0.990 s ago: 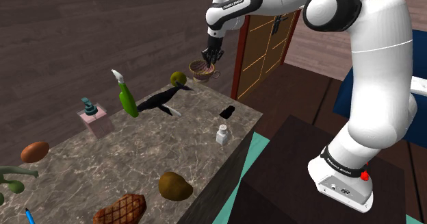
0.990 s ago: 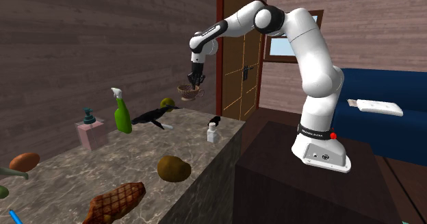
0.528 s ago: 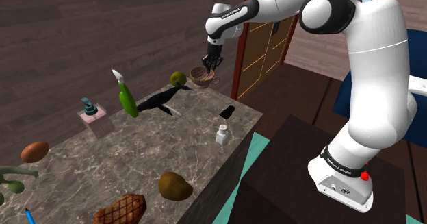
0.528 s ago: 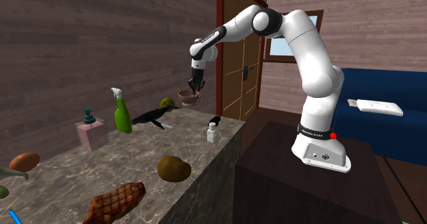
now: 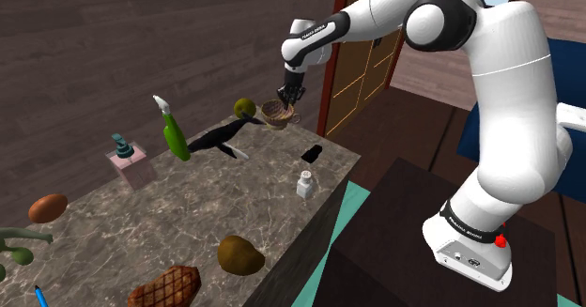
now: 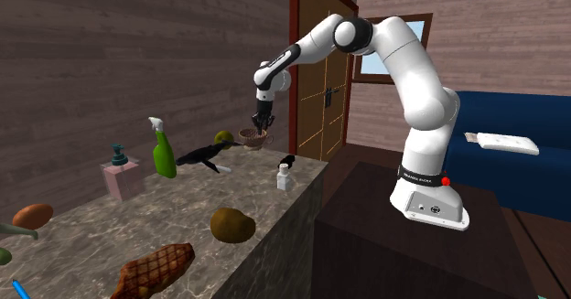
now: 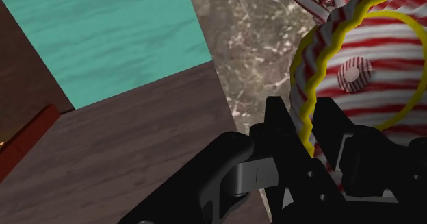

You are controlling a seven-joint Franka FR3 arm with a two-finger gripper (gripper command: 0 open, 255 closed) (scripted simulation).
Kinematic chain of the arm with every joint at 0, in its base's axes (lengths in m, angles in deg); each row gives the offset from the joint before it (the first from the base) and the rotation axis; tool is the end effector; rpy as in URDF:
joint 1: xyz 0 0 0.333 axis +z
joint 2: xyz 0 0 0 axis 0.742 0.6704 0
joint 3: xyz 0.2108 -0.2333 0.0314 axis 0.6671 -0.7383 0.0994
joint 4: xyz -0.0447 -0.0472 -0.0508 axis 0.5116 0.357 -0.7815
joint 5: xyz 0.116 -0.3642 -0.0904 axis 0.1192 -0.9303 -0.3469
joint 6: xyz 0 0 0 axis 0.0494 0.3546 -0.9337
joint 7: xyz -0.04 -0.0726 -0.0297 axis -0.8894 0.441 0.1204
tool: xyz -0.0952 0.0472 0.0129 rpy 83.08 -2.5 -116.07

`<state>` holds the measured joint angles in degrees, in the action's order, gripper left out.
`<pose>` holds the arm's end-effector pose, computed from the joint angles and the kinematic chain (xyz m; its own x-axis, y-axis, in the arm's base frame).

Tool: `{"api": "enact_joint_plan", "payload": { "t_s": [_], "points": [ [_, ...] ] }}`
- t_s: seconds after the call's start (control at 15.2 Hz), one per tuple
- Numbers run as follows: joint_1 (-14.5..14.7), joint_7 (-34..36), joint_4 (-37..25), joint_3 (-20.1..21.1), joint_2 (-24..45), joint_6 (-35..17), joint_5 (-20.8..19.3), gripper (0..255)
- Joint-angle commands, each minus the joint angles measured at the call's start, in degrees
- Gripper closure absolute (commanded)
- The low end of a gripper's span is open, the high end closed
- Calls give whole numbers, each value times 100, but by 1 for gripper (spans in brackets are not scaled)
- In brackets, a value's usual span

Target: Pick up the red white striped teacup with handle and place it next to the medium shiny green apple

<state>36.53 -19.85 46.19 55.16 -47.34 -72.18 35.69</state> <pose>0.6999 -0.1005 0.2737 0.9616 -0.2734 0.0251 -0.2672 -0.9530 -0.1425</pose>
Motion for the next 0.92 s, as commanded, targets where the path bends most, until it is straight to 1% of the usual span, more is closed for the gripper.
{"api": "enact_joint_plan", "payload": {
  "t_s": [0.0, 0.2, 0.66, 0.73, 0.86],
  "points": [
    [4, -12, 31, 4, 73, -108, 6, 255],
    [5, -31, 48, 6, 190, -242, 12, 255],
    [5, -31, 46, 6, 191, -241, 12, 255],
    [5, -31, 48, 6, 190, -241, 12, 0],
    [4, -32, 47, 6, 190, -240, 12, 0]
  ]
}}
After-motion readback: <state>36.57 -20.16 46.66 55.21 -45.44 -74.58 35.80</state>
